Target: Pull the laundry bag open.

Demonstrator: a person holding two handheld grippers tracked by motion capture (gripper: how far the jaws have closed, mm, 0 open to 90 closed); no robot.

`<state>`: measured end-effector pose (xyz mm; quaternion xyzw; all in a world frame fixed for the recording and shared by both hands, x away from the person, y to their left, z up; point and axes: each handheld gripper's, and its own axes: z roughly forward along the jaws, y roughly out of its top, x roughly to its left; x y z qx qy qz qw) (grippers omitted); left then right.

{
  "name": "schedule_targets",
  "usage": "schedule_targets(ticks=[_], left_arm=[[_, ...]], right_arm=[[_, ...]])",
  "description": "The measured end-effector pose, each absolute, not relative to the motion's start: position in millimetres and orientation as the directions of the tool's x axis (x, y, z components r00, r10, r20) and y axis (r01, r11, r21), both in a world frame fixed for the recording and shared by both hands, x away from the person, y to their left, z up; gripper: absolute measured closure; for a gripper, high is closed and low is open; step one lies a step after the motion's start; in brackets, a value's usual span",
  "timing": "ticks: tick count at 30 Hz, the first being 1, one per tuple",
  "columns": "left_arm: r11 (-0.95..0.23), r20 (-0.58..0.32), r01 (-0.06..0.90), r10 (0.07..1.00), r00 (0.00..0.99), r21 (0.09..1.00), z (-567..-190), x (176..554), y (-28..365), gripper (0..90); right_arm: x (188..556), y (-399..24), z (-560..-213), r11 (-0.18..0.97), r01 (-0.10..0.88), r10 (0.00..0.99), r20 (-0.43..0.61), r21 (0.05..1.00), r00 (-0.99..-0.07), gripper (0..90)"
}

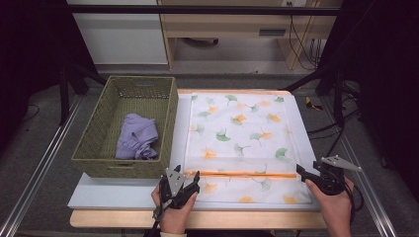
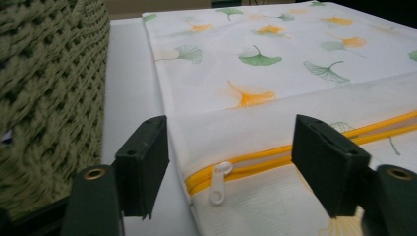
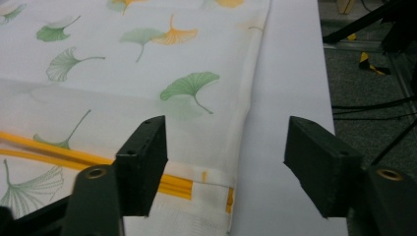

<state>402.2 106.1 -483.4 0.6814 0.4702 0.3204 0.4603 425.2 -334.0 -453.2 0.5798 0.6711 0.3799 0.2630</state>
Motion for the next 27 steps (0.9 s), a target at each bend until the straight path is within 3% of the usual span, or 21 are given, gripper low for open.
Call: schedule_targets(ticks=[5, 6, 10, 13, 18, 25, 27], left_arm=[[-0.170, 0.032, 0.318, 0.918, 0.395, 0.933, -480.3, 401.7, 96.5, 24.8], [-0.173, 0.033, 0.317, 0.915, 0.403, 0.933, -479.6, 401.9, 94.9, 19.6], [-0.185, 0.024, 0.313, 0.890, 0.456, 0.932, -473.3, 404.2, 86.3, 13.6], [-0.225, 0.040, 0.307, 0.859, 0.510, 0.925, -465.2, 407.8, 77.9, 9.0], [-0.279, 0.040, 0.311, 0.800, 0.599, 0.908, -453.1, 417.2, 69.1, 7.4], [-0.259, -0.064, 0.383, 0.752, 0.656, 0.887, -442.2, 439.3, 75.9, 6.8], [-0.271, -0.056, 0.379, 0.745, 0.665, 0.885, -436.8, 443.1, 78.4, 6.9]], right_arm=[[425.1, -334.5, -452.4, 0.046, 0.549, 0.983, 0.059, 0.835, -0.172, 20.0], [425.0, -334.2, -451.6, 0.042, 0.532, 0.984, 0.056, 0.846, -0.167, 17.3], [424.3, -331.9, -451.1, 0.063, 0.517, 0.981, 0.042, 0.854, -0.188, 14.2], [422.0, -323.8, -448.8, 0.093, 0.495, 0.976, 0.020, 0.864, -0.218, 20.2], [417.2, -305.1, -442.8, 0.189, 0.454, 0.953, -0.052, 0.871, -0.297, 21.3], [414.4, -285.7, -429.8, 0.232, 0.419, 0.936, -0.085, 0.878, -0.341, 17.5], [414.6, -278.5, -427.9, 0.240, 0.428, 0.932, -0.083, 0.872, -0.353, 14.9]])
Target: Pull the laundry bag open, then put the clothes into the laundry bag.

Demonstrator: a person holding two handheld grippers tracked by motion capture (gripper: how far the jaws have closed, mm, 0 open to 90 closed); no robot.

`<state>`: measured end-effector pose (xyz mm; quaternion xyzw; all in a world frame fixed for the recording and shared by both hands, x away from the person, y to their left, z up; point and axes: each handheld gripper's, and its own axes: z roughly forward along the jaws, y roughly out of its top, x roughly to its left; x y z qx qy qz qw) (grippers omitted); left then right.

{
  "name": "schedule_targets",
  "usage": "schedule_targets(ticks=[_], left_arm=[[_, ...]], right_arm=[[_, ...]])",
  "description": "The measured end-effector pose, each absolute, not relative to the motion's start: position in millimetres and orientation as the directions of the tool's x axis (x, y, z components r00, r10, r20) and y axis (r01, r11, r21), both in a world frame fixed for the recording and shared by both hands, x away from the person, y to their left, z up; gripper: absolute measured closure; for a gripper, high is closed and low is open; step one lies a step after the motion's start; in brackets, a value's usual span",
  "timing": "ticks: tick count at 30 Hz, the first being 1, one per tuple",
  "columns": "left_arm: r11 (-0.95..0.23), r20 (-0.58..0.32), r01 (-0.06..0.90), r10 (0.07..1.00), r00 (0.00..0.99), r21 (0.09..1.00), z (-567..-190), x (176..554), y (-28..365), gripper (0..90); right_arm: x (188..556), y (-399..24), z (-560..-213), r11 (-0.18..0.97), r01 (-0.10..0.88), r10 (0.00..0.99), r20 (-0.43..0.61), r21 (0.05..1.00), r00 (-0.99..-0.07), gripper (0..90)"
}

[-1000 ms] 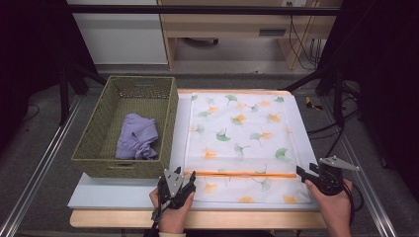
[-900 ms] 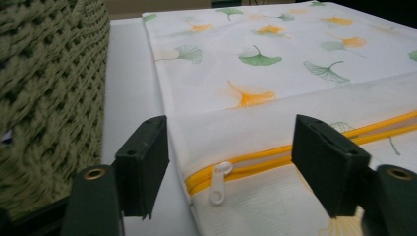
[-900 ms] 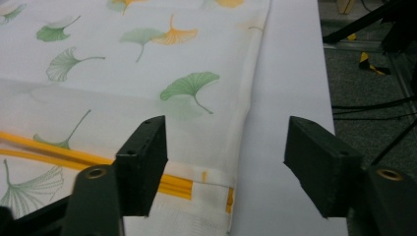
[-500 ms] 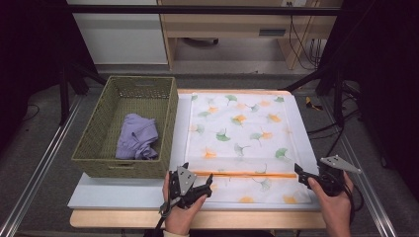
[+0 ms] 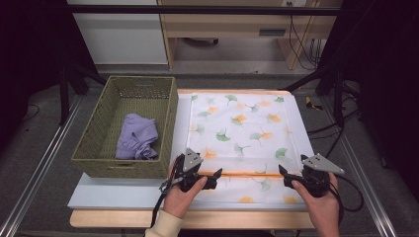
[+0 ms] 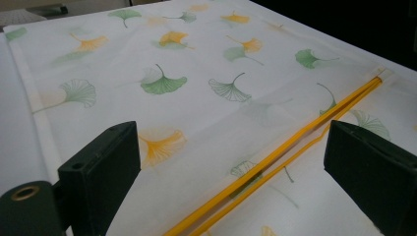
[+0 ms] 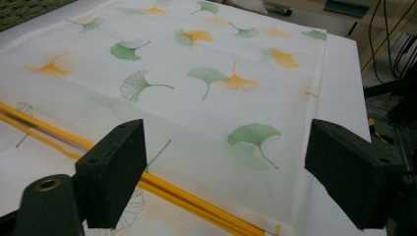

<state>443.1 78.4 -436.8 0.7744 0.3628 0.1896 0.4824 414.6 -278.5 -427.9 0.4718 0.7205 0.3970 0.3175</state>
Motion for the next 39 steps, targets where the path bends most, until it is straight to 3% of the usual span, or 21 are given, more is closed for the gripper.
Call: schedule_targets(ticks=[10, 19, 21, 27, 39], left_arm=[[-0.417, 0.065, 0.318, 0.685, 0.725, 0.851, -431.7, 441.4, 78.6, 7.3], [-0.499, 0.156, 0.262, 0.649, 0.745, 0.826, -447.7, 420.8, 84.0, 7.3], [-0.503, 0.171, 0.253, 0.652, 0.738, 0.826, -450.0, 417.0, 88.0, 9.2], [-0.465, 0.143, 0.271, 0.679, 0.720, 0.843, -454.4, 413.8, 98.5, 9.3], [-0.481, 0.177, 0.264, 0.692, 0.700, 0.836, -456.8, 415.1, 106.5, 9.3]], right_arm=[[418.0, -261.0, -419.6, 0.284, 0.392, 0.918, -0.130, 0.875, -0.375, 14.2], [429.2, -234.4, -414.5, 0.315, 0.400, 0.885, -0.114, 0.861, -0.451, 21.2], [434.8, -225.4, -411.7, 0.329, 0.389, 0.872, -0.118, 0.860, -0.476, 29.6], [449.6, -210.6, -410.5, 0.346, 0.400, 0.837, -0.087, 0.849, -0.540, 38.7], [458.1, -198.3, -438.3, 0.386, 0.408, 0.789, -0.066, 0.827, -0.611, 37.2]])
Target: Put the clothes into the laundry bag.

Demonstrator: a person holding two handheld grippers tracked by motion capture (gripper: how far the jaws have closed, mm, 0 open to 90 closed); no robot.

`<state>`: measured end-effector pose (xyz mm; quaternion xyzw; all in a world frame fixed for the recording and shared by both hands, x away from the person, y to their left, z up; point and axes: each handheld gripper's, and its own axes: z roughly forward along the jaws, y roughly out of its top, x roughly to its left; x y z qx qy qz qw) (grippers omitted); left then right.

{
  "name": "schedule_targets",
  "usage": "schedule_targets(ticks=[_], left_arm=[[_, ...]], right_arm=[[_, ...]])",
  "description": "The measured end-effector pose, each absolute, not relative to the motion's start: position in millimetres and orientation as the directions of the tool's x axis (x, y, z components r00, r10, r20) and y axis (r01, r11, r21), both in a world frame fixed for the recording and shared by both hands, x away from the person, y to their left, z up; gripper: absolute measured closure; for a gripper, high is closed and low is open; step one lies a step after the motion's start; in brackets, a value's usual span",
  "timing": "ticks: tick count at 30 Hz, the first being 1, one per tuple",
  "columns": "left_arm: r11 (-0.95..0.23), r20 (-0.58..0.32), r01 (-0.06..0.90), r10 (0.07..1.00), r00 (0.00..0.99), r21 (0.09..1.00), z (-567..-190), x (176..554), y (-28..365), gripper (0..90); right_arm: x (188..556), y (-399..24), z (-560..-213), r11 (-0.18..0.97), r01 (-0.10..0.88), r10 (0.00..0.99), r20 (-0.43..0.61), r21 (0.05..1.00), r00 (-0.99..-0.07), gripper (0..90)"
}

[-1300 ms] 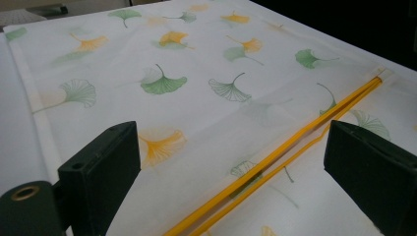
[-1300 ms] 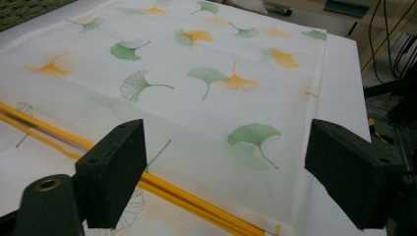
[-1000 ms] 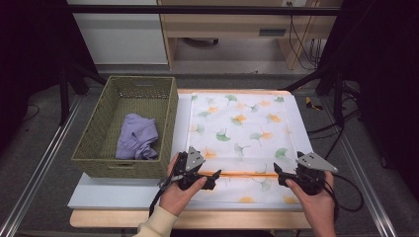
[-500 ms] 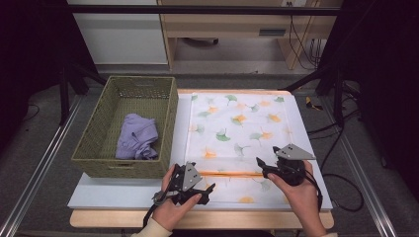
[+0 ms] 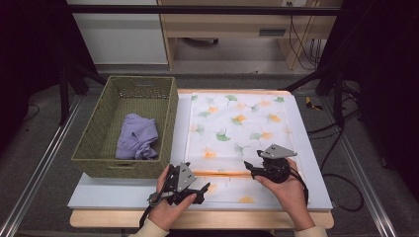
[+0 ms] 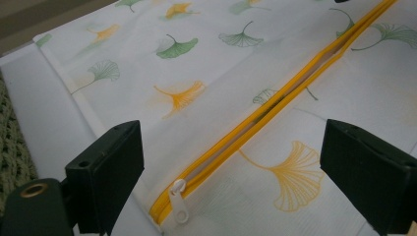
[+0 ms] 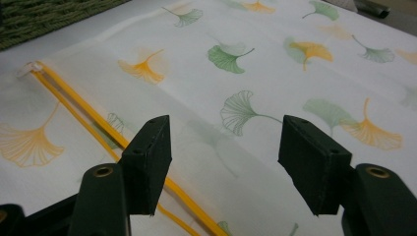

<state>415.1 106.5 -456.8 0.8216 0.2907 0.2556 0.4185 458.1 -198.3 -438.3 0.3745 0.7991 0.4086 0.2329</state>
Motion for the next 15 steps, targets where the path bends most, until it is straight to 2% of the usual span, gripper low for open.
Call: schedule_targets(ticks=[5, 15], left_arm=[[-0.466, 0.165, 0.266, 0.698, 0.697, 0.844, -456.1, 413.8, 106.8, 9.5], [-0.460, 0.151, 0.286, 0.706, 0.692, 0.841, -458.4, 416.9, 108.0, 9.7]], right_arm=[[455.5, -203.0, -442.6, 0.410, 0.403, 0.772, -0.076, 0.818, -0.631, 39.7], [458.4, -207.0, -452.1, 0.451, 0.393, 0.715, -0.060, 0.801, -0.697, 64.0]])
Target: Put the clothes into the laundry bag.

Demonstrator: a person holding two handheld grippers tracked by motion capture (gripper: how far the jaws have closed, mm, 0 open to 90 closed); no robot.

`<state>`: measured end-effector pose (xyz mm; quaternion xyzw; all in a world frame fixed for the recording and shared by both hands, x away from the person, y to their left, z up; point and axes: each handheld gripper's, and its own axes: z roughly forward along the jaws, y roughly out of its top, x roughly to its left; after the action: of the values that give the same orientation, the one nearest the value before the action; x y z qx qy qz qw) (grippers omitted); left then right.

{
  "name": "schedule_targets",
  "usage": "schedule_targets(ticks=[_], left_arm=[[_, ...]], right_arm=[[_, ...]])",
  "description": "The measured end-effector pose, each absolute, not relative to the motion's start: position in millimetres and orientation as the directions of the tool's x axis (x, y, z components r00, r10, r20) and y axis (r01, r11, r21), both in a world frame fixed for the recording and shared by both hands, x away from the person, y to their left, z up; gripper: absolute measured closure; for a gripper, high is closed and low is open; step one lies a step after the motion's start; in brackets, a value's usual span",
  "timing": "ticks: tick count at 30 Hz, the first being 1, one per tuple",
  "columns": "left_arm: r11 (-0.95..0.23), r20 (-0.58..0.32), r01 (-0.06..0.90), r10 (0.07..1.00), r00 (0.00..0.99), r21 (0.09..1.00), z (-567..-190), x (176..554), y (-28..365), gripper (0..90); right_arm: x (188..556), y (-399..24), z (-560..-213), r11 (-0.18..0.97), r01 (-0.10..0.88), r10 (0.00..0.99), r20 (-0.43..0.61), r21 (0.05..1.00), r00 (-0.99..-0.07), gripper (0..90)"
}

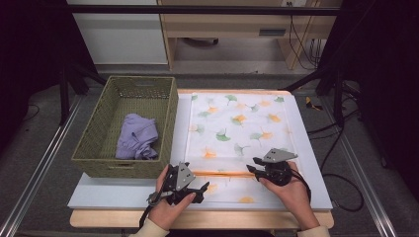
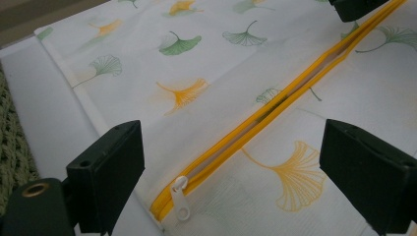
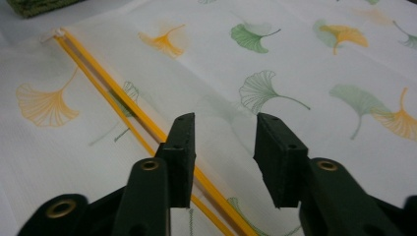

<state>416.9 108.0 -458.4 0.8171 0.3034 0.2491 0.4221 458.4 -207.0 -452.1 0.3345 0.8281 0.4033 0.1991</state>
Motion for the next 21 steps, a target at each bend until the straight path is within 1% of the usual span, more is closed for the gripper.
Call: schedule_targets(ticks=[3, 6, 9, 11, 16, 21], left_arm=[[-0.450, 0.142, 0.295, 0.715, 0.685, 0.843, -458.4, 417.9, 109.5, 9.7], [-0.434, 0.128, 0.303, 0.724, 0.678, 0.848, -459.2, 417.3, 109.1, 9.9], [-0.437, 0.126, 0.304, 0.720, 0.683, 0.846, -459.5, 415.9, 109.1, 9.9], [-0.433, 0.121, 0.305, 0.719, 0.685, 0.848, -459.9, 415.4, 108.3, 10.0], [-0.442, 0.122, 0.305, 0.711, 0.692, 0.844, -459.8, 416.1, 108.3, 9.9], [-0.437, 0.114, 0.314, 0.715, 0.690, 0.843, -460.3, 416.6, 108.9, 9.9]], right_arm=[[460.0, -201.7, -456.1, 0.466, 0.396, 0.700, -0.055, 0.792, -0.712, 69.5], [462.5, -194.6, -460.8, 0.497, 0.397, 0.683, -0.065, 0.772, -0.728, 71.6], [464.6, -190.6, -463.8, 0.514, 0.402, 0.674, -0.066, 0.758, -0.736, 71.6], [465.6, -189.0, -465.4, 0.514, 0.407, 0.675, -0.063, 0.755, -0.735, 69.3], [469.1, -186.4, -469.2, 0.520, 0.433, 0.675, -0.043, 0.737, -0.737, 59.8], [472.7, -184.7, -474.0, 0.525, 0.453, 0.674, -0.027, 0.721, -0.738, 55.0]])
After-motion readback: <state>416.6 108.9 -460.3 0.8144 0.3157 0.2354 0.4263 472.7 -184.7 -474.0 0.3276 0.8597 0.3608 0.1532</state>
